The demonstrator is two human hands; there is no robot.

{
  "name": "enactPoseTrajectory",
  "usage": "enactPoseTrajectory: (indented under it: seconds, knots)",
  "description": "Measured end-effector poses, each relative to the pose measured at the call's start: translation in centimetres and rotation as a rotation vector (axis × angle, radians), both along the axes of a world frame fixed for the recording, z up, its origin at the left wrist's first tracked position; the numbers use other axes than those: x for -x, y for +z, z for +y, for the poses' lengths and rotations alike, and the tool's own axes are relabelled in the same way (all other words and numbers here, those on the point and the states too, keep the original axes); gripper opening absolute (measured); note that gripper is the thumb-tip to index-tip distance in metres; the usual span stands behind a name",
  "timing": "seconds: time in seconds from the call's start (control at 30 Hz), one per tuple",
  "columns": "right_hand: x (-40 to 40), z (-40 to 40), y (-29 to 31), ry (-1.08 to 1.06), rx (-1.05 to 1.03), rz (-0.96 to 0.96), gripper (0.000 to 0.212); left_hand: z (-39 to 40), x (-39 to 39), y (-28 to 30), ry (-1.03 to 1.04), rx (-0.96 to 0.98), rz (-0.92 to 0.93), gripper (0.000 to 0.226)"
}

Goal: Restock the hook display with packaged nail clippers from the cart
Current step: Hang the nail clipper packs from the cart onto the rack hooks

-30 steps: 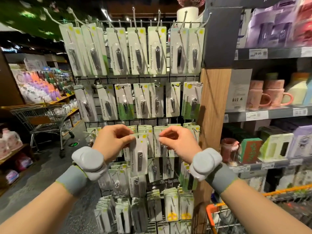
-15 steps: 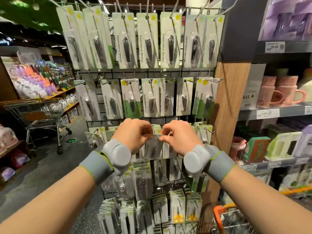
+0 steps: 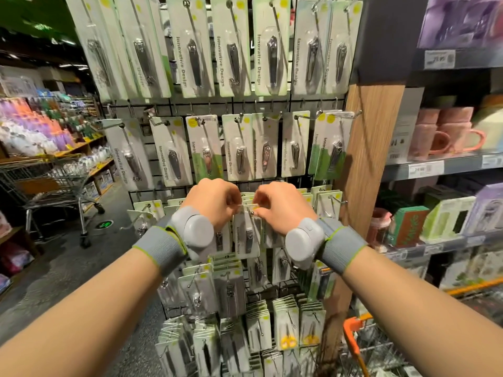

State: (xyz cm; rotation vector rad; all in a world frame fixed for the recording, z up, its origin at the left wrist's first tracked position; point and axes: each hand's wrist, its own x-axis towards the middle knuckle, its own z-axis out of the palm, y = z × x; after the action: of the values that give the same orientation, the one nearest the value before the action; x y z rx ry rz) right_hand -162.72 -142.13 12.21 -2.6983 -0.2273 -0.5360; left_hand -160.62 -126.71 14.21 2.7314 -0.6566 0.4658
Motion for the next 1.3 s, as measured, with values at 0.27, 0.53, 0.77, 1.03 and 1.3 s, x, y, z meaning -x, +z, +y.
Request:
enactPoseTrajectory:
  seconds: [0.27, 0.53, 0.77, 1.03, 1.3]
  knots:
    - [6.9, -2.8, -0.1, 0.012, -0.315, -0.247, 0.012, -0.8, 4.9, -0.2, -0.272, 0.199, -0.310, 0.004]
    - [17.5, -11.7, -4.1, -0.161, -0.416, -0.270, 0.006, -11.6, 11.5, -3.3, -0.561, 0.168, -0.197, 0.014]
    - [24.6, -24.9, -8.2, -0.336, -0.483, -0.210, 0.006, -24.2, 16.0, -8.1, -0.660, 0.220, -0.033, 0.026]
    - [27.7, -39.7, -15.9, -0.443, -0.551, 0.139, 0.010, -37.6, 18.3, -18.1, -0.420, 0.178, 0.451, 0.001]
    - [22.5, -44.8, -28.1, -0.449, -0.547, 0.525, 0.009, -43.0, 13.6, -30.8, -0.111, 0.050, 0.824, 0.023]
